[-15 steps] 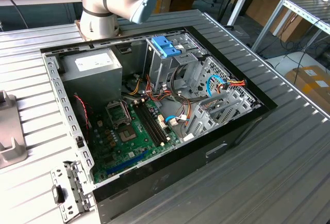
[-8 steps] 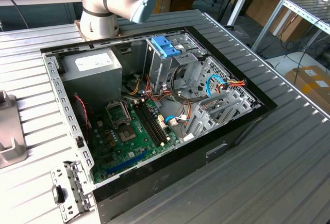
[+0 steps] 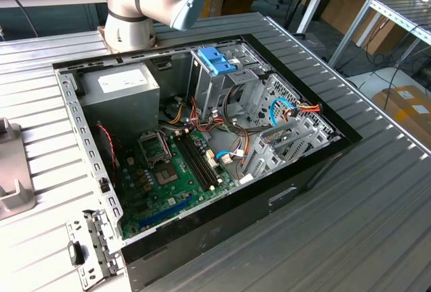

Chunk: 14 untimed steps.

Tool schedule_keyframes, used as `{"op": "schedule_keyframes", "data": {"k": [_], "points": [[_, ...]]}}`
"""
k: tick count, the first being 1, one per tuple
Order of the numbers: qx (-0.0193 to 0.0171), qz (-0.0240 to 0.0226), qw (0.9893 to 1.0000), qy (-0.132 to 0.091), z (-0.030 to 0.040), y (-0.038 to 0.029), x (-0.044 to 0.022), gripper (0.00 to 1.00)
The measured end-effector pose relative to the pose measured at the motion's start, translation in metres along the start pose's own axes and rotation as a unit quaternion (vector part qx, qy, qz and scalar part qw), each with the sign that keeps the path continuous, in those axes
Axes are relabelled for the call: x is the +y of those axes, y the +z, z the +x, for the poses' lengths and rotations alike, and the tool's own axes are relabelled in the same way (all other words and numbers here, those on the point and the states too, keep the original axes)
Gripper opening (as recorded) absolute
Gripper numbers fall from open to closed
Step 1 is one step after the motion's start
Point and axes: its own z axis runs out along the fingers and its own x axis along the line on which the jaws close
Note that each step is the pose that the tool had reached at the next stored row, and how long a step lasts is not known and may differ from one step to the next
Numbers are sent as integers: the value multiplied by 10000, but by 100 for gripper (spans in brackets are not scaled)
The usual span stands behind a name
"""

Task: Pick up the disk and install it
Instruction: 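Pick up the disk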

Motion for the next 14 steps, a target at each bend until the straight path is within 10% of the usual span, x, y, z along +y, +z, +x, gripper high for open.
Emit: {"op": "schedule_keyframes", "data": {"k": [14], "points": [[0,0,10000,0,37,-6,-85,37]]}}
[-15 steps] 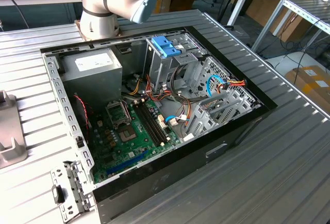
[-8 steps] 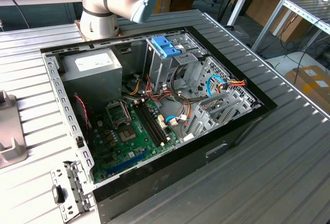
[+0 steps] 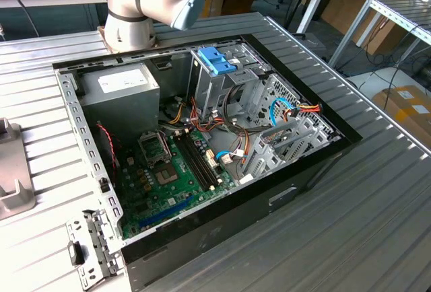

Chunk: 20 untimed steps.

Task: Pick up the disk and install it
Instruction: 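Pick up the disk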

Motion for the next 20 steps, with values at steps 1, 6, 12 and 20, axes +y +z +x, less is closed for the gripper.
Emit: {"op": "schedule_keyframes", "data": {"k": [1,6,12,20], "points": [[0,0,10000,0,3,0,-8,37],[0,0,10000,0,16,-3,-45,37],[0,0,10000,0,28,-5,-77,37],[0,0,10000,0,48,-9,-126,37]]}}
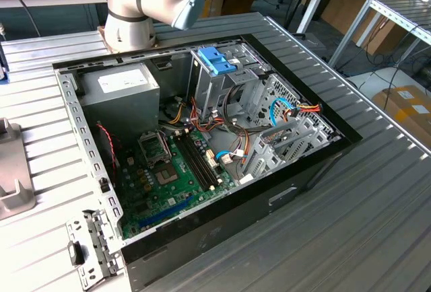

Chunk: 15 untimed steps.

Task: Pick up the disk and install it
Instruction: 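Pick up the disk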

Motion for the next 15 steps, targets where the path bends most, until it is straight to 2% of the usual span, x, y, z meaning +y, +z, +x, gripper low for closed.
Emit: {"op": "schedule_keyframes", "data": {"k": [15], "points": [[0,0,10000,0,35,-6,-83,37]]}}
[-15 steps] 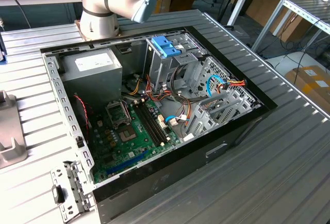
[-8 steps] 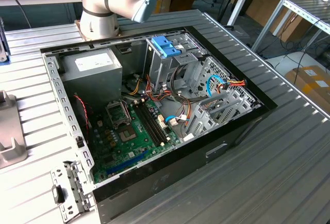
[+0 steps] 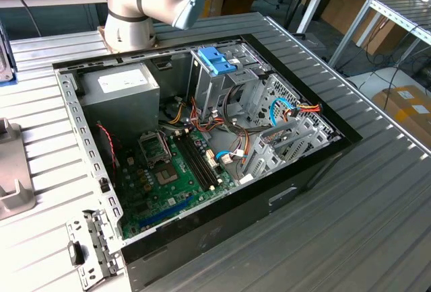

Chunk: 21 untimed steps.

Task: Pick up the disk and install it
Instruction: 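Pick up the disk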

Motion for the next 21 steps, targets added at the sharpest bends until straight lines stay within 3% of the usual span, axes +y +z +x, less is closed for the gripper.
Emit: {"op": "schedule_keyframes", "data": {"k": [21], "points": [[0,0,10000,0,55,-9,-102,37]]}}
